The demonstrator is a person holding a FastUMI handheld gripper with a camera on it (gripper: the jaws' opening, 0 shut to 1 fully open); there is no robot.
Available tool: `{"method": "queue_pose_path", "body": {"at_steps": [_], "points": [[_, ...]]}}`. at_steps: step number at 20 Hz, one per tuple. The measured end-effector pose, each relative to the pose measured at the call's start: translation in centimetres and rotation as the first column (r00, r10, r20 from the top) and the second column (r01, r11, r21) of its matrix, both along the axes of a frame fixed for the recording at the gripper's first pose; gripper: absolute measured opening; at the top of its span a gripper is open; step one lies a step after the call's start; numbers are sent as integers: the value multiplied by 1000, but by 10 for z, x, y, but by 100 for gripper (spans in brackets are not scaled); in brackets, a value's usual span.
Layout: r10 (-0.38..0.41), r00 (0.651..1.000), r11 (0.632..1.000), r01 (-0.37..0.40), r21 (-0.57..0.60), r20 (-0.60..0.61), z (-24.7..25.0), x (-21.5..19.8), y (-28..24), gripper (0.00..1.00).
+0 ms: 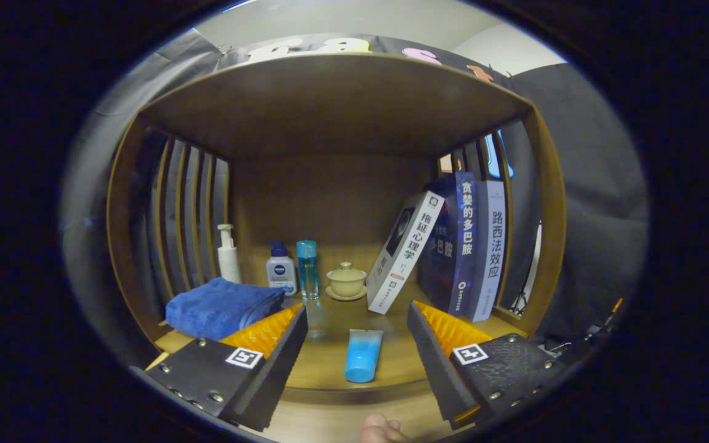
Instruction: Pull open the drawer, take out the items inside it, and place them on the countertop above the cabinet.
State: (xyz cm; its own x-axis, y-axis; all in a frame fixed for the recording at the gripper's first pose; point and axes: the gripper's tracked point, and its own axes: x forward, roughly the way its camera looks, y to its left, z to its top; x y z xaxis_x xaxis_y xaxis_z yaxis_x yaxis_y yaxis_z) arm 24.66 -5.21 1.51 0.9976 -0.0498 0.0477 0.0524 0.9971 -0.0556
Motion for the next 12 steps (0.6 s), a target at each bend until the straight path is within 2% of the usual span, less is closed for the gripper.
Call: {"method": "queue_pose_path", "body": {"at_steps": [6, 12], "points": [[94, 995, 995, -94, 17, 18, 26, -77, 21, 96], [121, 993, 993, -121, 10, 8, 22, -150, 31, 97]]}}
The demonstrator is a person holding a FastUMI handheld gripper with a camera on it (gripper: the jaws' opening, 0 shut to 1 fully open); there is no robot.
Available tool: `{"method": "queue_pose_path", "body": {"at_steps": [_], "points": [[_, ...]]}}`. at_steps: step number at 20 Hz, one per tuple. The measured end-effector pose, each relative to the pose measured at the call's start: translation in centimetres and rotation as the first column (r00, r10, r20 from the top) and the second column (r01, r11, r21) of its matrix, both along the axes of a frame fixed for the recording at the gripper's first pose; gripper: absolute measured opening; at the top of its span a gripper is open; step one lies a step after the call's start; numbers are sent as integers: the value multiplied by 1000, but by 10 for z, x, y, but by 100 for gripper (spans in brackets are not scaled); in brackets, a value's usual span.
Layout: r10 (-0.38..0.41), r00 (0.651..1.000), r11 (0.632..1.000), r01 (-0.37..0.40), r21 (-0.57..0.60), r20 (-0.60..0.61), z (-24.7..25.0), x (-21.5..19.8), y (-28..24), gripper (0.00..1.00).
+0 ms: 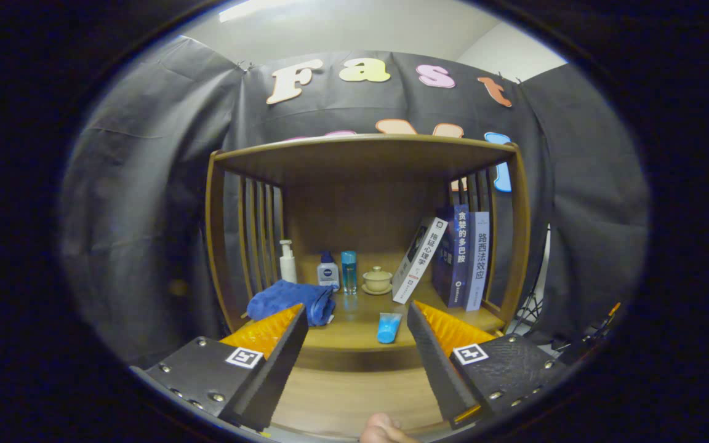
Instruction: Pull open the drawer, take out the items inside it, and place them on the countertop above the cabinet.
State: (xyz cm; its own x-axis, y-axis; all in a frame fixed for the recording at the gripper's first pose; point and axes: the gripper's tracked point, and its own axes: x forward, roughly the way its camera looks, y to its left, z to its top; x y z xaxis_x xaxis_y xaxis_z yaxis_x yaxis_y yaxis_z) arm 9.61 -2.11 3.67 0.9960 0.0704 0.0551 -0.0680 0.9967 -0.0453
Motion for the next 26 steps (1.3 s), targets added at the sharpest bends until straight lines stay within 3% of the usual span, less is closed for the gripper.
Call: {"method": "queue_pose_path", "body": {"at_steps": [6, 11, 18, 26], "points": [[-40, 999, 999, 40, -28, 9, -46, -57, -21, 97], [-41, 997, 999, 43, 22, -73, -123, -87, -35, 97], [-54, 990, 997, 62, 53, -127, -197, -97, -56, 97], [-48, 985, 998, 52, 21, -163, -230, -80, -60, 97]]}}
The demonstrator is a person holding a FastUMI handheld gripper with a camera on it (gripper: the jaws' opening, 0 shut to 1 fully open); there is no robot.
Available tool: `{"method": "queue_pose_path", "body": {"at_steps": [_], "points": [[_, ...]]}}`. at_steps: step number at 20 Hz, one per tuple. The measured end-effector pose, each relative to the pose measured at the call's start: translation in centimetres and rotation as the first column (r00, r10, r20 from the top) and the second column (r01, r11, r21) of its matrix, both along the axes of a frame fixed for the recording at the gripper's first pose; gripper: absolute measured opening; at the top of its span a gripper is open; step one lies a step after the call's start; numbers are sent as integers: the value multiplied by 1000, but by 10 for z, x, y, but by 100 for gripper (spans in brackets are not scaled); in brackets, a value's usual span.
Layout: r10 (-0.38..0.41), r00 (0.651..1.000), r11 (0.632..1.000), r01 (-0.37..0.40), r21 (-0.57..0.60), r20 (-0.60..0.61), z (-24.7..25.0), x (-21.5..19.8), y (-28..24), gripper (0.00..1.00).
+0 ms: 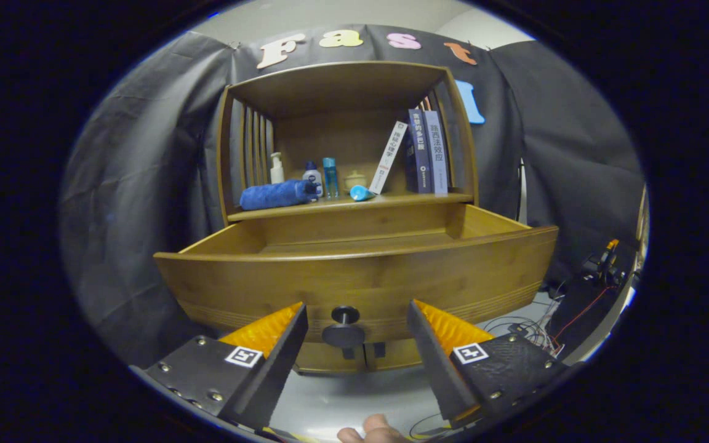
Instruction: Pull open the drawer, take out the items inside it, and place them on the countertop above the cabinet.
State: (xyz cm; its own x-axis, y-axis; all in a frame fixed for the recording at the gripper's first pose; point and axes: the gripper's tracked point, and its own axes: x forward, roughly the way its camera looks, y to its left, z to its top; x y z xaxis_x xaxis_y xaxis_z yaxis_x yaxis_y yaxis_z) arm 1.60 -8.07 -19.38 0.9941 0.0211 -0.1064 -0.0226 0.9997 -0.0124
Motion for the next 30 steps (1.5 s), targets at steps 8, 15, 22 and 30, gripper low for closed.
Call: {"method": "queue_pose_path", "body": {"at_steps": [8, 15, 22, 30], "points": [[-5, 997, 1000, 5, -10, 73, 1, 32, 0, 97], [21, 997, 999, -23, 27, 70, 5, 64, -1, 99], [6, 992, 996, -17, 82, 125, 16, 101, 4, 98], [3, 990, 996, -17, 91, 143, 18, 130, 8, 99]]}}
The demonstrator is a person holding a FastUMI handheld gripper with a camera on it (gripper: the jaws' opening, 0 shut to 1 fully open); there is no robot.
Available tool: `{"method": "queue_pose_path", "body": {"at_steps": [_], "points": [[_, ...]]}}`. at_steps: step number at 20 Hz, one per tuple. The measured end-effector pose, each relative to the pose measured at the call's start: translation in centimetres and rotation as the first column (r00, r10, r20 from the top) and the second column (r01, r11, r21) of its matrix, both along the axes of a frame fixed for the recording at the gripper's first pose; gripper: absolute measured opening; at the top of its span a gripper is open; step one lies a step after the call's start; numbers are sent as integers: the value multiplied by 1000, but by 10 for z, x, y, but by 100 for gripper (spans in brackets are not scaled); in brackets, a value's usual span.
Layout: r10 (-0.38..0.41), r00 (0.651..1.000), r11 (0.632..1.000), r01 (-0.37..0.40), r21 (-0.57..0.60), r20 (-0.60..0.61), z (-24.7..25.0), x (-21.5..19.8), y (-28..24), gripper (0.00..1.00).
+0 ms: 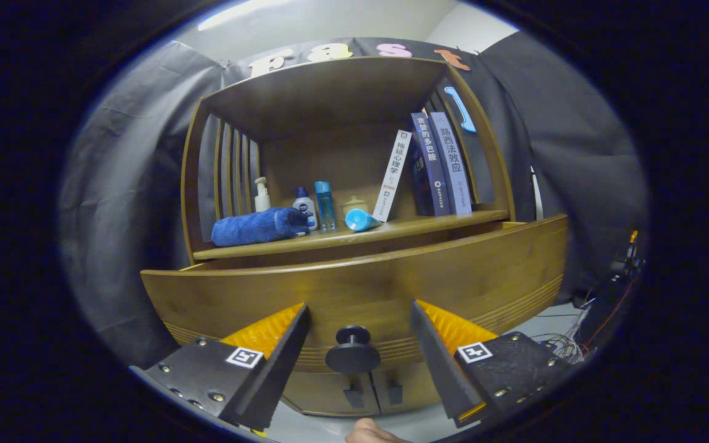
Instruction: Pull open the drawer, take out the items inside it, and place them on the countertop above the cabinet.
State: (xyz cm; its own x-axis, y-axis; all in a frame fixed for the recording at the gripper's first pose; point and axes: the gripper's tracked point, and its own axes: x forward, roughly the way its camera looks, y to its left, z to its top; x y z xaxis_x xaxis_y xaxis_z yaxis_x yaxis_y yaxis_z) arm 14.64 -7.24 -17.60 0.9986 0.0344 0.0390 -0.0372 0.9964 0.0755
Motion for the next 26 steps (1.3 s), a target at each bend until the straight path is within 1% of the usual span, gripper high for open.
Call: {"method": "queue_pose_path", "body": {"at_steps": [9, 21, 23, 26], "points": [[-3, 999, 1000, 3, 16, 34, 2, 20, 3, 99], [-5, 997, 999, 2, 52, 75, 0, 62, 8, 99], [-3, 996, 999, 0, 34, 92, 0, 73, 10, 99], [-6, 984, 1000, 3, 12, 178, 1, 88, 11, 99]]}}
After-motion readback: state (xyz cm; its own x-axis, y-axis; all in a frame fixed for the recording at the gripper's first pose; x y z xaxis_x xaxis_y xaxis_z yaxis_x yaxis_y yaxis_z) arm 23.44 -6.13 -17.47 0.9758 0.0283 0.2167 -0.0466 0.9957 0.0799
